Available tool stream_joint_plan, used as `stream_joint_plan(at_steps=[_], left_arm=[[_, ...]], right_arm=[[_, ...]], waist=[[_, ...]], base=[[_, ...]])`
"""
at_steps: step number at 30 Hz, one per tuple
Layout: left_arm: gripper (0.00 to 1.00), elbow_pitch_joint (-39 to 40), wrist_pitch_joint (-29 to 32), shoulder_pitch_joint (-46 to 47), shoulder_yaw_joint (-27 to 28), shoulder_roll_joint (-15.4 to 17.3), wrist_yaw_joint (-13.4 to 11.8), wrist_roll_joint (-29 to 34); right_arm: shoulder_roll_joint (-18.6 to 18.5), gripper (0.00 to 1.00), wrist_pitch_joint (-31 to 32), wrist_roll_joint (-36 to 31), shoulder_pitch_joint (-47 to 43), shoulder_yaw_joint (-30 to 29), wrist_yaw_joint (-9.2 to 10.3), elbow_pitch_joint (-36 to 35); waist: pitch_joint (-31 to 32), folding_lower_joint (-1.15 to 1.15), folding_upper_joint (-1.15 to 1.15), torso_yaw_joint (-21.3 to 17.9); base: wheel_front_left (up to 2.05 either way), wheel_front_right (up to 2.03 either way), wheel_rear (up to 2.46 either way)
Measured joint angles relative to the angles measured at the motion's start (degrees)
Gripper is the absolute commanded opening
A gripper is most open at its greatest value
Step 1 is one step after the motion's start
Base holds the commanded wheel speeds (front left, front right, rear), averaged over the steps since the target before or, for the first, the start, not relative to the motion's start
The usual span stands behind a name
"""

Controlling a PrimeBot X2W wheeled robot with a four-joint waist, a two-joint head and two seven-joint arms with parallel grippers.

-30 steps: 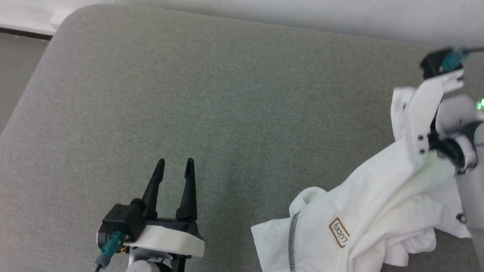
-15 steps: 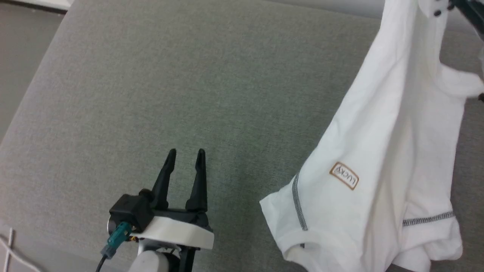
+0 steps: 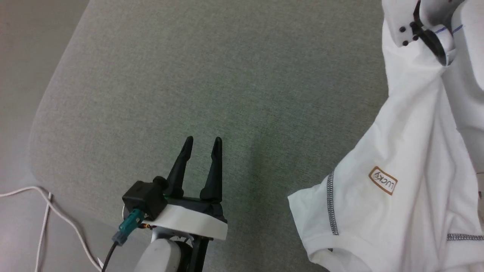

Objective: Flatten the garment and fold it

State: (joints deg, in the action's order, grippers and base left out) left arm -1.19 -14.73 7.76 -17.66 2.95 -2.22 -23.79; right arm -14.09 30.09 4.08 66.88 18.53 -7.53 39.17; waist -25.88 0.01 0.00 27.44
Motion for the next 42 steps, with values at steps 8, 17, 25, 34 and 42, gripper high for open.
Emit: stream_joint_plan(at_steps=[8,17,25,34,42], left_arm=[[1.0,-0.3,0.0,-0.2,2.8,0.0,-0.4,2.0],[1.0,0.1,0.0,-3.7,7.2,0.0,0.1,6.2],[1.0,1.5,0.0,-8.5,10.8,0.0,1.1,8.2],[1.0,3.8,0.0,-12.3,13.5,0.0,1.7,9.7],[1.0,4.6,0.0,-16.2,15.0,0.0,1.7,9.8]], right_arm=[[2.4,1.0,-5.7,3.7,-0.1,0.7,0.0,1.6],[1.1,1.0,-11.0,8.1,-9.0,-2.9,-0.01,-12.6],[1.2,1.0,-10.2,7.2,-36.8,-17.8,0.0,-39.9],[11.1,1.0,-26.3,2.3,-68.9,-31.9,0.0,-58.5],[11.1,1.0,-40.4,8.6,-79.1,-33.0,0.01,-48.6]], waist=[[0.6,-0.01,0.0,-0.5],[5.4,-0.02,0.0,-5.2],[10.6,-0.03,0.0,-11.5],[13.8,-0.03,0.0,-18.6],[15.0,-0.02,0.0,-23.4]], base=[[0.0,0.0,0.0],[0.0,0.0,0.0],[0.0,0.0,0.0],[0.0,0.0,0.0],[0.0,0.0,0.0]])
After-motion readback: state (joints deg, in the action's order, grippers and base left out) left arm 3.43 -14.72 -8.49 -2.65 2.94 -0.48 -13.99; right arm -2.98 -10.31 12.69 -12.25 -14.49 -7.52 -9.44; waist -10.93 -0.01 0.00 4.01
